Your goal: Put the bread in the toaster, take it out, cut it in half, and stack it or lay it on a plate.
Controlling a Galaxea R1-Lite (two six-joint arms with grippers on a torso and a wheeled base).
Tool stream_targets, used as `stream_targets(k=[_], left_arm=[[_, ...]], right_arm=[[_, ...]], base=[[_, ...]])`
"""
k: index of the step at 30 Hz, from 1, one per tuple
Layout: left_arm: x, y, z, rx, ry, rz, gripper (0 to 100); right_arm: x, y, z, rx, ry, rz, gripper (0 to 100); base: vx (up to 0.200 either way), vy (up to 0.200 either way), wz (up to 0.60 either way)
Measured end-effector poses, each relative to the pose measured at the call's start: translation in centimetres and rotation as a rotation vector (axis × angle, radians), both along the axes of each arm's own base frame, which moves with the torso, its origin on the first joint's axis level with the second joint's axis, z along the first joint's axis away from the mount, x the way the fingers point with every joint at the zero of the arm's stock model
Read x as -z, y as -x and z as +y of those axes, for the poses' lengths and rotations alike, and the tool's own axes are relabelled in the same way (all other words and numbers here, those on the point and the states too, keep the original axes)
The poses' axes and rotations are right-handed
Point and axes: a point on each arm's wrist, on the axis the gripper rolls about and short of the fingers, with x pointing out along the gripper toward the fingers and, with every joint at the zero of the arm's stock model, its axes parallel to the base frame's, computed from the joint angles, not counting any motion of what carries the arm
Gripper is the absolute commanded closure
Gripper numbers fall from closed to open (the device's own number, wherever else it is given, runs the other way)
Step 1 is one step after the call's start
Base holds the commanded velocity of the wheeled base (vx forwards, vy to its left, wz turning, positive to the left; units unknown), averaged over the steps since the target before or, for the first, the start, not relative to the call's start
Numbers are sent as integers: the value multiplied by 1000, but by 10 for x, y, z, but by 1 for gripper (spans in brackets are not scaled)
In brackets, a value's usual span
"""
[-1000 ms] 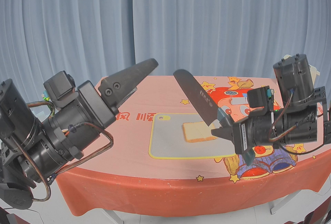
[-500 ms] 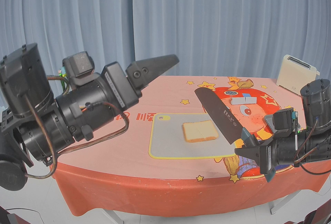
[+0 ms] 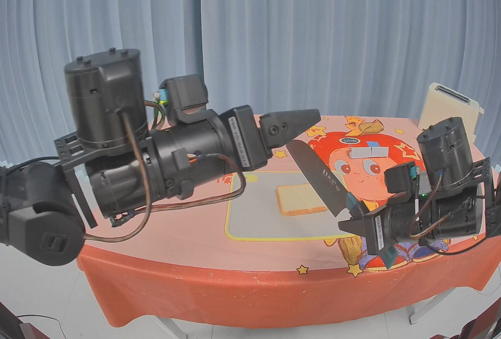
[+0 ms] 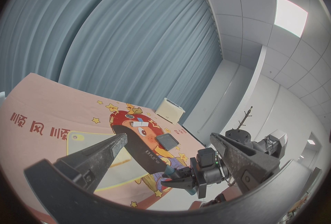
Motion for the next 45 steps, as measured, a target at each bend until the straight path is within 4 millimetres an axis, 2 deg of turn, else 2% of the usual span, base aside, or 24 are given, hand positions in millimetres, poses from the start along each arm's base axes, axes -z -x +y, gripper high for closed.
stream_targets(k=[5,6,10,15,27,36,45], left_arm=[[8,-18,-17,8,-16,5,0],[9,-22,-21,12,-17,6,100],[14,-37,-33,28,-17,5,100],[22,-54,-35,78,-21,15,100],[36,-92,-21,111,24,-49,100],[57,-97,-20,105,-6,1,100],[63,-96,-21,110,-15,16,100]], right_arm=[[13,-10,7,16,45,28,100],[15,-12,8,17,51,32,100],[21,-15,11,21,68,47,100],[25,-17,13,22,75,57,100],[34,-22,15,27,98,83,100],[39,-27,15,39,112,97,100],[43,-33,15,50,118,105,100]], base=[[0,0,0],[0,0,0],[0,0,0],[0,0,0],[0,0,0],[0,0,0],[0,0,0]])
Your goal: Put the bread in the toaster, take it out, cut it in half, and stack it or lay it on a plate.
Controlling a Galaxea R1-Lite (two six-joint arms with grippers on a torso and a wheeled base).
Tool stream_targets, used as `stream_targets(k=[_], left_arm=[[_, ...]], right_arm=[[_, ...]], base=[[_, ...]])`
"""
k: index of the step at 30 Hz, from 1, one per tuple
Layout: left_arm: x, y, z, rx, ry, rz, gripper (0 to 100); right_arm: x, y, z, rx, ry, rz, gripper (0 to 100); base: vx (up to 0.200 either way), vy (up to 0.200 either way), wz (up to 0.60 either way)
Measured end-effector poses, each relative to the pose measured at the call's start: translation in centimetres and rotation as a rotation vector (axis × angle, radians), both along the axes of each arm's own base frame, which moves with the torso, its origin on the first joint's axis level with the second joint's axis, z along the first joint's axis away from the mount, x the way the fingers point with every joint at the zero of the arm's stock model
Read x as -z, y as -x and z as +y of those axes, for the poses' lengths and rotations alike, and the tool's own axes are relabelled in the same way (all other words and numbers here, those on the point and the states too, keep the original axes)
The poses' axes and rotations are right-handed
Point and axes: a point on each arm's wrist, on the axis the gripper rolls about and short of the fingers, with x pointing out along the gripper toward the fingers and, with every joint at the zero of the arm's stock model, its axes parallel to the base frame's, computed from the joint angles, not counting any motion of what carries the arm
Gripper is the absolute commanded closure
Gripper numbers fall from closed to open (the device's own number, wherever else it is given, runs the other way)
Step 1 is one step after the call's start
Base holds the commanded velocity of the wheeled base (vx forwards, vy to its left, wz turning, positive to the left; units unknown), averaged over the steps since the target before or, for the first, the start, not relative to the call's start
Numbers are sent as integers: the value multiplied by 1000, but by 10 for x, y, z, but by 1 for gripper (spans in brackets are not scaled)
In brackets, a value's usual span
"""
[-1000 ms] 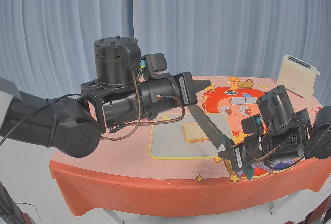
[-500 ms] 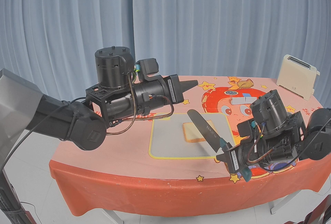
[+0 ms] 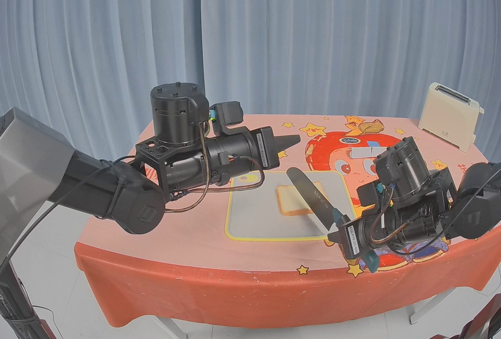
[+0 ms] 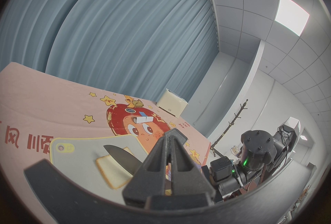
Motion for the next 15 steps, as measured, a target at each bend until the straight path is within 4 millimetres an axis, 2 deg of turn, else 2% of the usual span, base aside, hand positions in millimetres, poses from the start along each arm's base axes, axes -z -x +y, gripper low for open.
stream_targets(k=[15], left_arm=[[2,-1,-2,8,-3,0,100]], right_arm=[[4,-9,3,11,5,6,100]], base=[[0,0,0]])
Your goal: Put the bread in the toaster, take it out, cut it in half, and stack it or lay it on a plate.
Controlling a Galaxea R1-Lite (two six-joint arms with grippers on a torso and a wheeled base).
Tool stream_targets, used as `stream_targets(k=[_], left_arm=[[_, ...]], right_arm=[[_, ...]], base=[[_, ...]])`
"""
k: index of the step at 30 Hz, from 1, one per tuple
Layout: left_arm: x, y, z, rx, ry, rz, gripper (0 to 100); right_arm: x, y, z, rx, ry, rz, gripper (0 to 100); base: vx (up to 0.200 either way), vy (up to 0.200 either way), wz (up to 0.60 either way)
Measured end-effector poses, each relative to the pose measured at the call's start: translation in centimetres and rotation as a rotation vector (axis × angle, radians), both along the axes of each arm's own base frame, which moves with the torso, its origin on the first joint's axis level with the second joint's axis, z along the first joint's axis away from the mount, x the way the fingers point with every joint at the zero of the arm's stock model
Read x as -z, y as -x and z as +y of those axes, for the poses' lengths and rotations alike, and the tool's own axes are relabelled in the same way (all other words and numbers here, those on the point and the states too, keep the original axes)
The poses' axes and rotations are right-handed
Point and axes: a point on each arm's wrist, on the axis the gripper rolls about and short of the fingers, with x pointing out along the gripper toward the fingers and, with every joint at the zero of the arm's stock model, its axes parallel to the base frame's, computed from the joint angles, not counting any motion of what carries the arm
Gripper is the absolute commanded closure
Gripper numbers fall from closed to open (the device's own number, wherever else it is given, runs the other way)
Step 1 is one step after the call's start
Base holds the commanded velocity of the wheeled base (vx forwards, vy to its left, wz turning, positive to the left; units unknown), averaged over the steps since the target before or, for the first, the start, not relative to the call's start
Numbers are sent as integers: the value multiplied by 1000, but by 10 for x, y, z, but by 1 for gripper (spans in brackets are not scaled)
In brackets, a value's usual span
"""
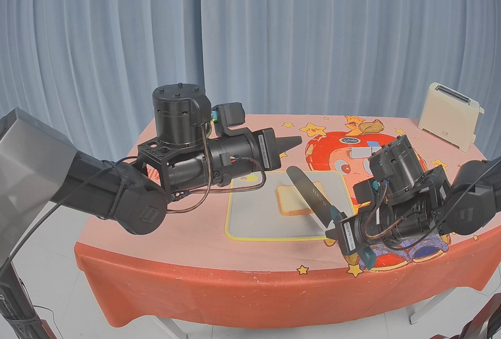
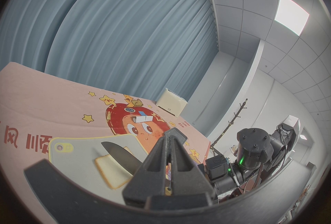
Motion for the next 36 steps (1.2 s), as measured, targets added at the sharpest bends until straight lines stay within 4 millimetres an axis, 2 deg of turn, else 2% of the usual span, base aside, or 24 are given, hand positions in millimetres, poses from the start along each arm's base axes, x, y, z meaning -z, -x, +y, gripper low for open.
stream_targets(k=[12,19,36], left_arm=[[6,-2,-4,25,-6,9,100],[15,-12,-10,27,-33,-25,100],[53,-50,-51,48,-62,-73,100]], right_arm=[[4,-6,3,6,6,9,100],[5,-7,3,6,6,11,100],[4,-7,4,8,0,9,100]], base=[[0,0,0],[0,0,0],[0,0,0]])
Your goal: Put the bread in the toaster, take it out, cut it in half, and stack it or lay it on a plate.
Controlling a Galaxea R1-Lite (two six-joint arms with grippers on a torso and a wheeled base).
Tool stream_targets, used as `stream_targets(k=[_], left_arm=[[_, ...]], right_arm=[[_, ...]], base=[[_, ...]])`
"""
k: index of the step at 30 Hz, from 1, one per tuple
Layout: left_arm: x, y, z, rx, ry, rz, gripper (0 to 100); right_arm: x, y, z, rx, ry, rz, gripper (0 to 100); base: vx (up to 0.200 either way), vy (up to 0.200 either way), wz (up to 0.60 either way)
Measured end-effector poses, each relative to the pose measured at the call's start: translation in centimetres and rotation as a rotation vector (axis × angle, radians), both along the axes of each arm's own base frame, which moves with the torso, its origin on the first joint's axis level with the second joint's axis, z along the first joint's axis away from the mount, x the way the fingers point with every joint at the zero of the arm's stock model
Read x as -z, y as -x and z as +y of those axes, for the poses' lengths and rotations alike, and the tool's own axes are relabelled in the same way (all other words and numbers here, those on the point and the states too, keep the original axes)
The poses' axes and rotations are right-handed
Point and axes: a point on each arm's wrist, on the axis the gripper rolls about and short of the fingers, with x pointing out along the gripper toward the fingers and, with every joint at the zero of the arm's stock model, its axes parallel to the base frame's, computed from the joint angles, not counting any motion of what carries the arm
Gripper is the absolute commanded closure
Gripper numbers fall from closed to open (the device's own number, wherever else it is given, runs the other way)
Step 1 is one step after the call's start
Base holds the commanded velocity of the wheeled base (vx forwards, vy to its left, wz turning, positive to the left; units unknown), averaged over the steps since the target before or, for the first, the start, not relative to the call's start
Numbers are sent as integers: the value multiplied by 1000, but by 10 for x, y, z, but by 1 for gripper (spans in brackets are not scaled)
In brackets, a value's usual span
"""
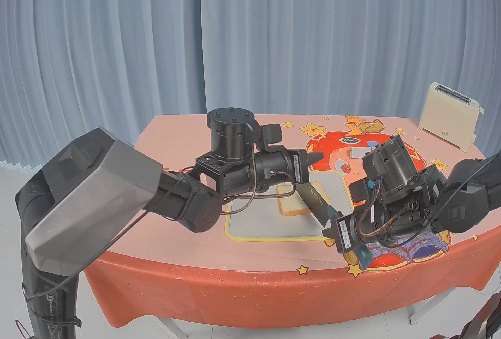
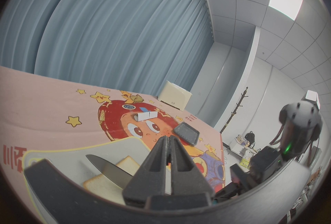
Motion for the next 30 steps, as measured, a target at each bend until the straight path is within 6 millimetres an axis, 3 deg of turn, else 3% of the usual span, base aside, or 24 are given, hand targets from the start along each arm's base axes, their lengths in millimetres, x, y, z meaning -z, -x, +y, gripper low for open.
stream_targets(k=[6,13,30], left_arm=[[26,-9,-4,-7,-28,34,100],[41,-16,-4,-18,-21,24,100],[51,-19,-3,-24,-31,42,100]], right_arm=[[-2,0,0,1,-5,-5,100],[-2,0,0,2,-3,-3,100],[-4,-1,2,0,-8,-11,100]], base=[[0,0,0],[0,0,0],[0,0,0]])
